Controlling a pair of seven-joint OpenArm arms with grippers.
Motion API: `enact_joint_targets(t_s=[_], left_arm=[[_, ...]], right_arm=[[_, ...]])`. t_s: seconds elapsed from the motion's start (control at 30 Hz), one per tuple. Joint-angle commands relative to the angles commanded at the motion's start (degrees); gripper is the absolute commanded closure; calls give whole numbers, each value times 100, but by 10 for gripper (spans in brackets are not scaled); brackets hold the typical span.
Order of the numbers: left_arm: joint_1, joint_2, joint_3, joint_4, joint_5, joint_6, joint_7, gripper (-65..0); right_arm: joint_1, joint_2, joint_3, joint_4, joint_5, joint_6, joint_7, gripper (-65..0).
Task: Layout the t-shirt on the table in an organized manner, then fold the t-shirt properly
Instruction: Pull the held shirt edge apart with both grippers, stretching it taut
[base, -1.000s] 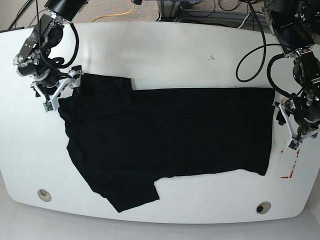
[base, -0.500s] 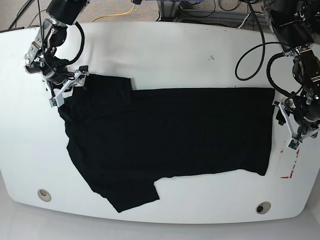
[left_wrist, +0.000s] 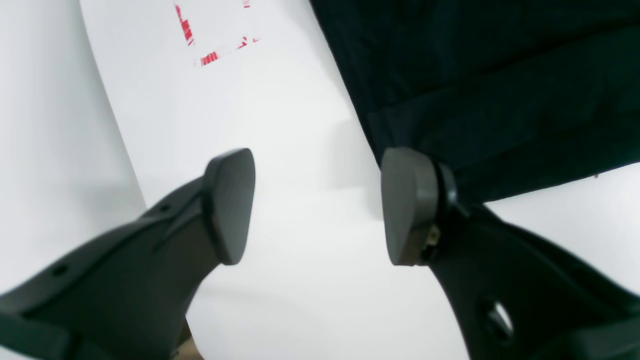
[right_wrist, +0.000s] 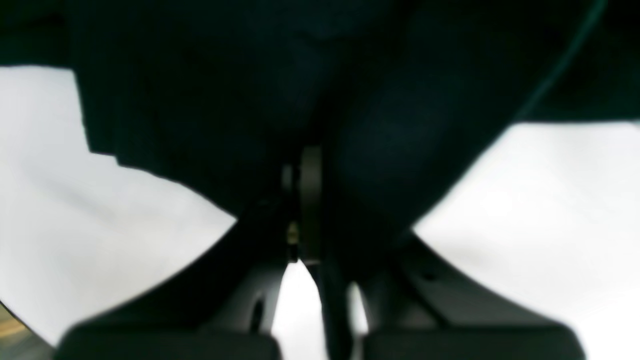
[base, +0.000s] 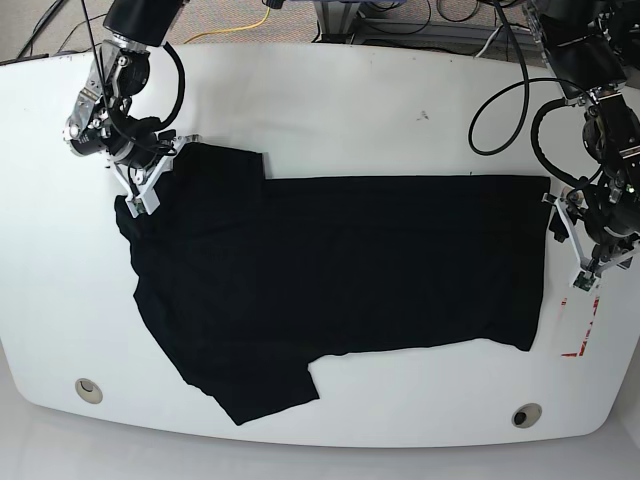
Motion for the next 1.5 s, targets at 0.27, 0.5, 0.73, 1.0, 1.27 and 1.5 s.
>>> enact_joint_targets(t_s=[0.27,0.5,0.73,1.0,1.27,1.5], left_arm=[[79,0,18,0,0,0,0,-372],[123,9,35,0,9,0,0,-372],[123,9,35,0,9,0,9,-372],[123,53,35,0,9,0,26,-372],[352,123,44,404,0,0,-9,-372],[765,79,-26,765,0,0,-193,-372]], right_arm=[[809,-97,0,299,0,0,-651,0],[1609,-167,-273,-413,-9,0,-624,0],[2338,-308,-343,-1697,-62,0,105,-3],[3095,70,-1090,-2840,-53,0,835,-452],[2637,862,-1442,-1477,-53,0,545,-650],[1618,1688,-1407,-501,-70,0,571,-650]])
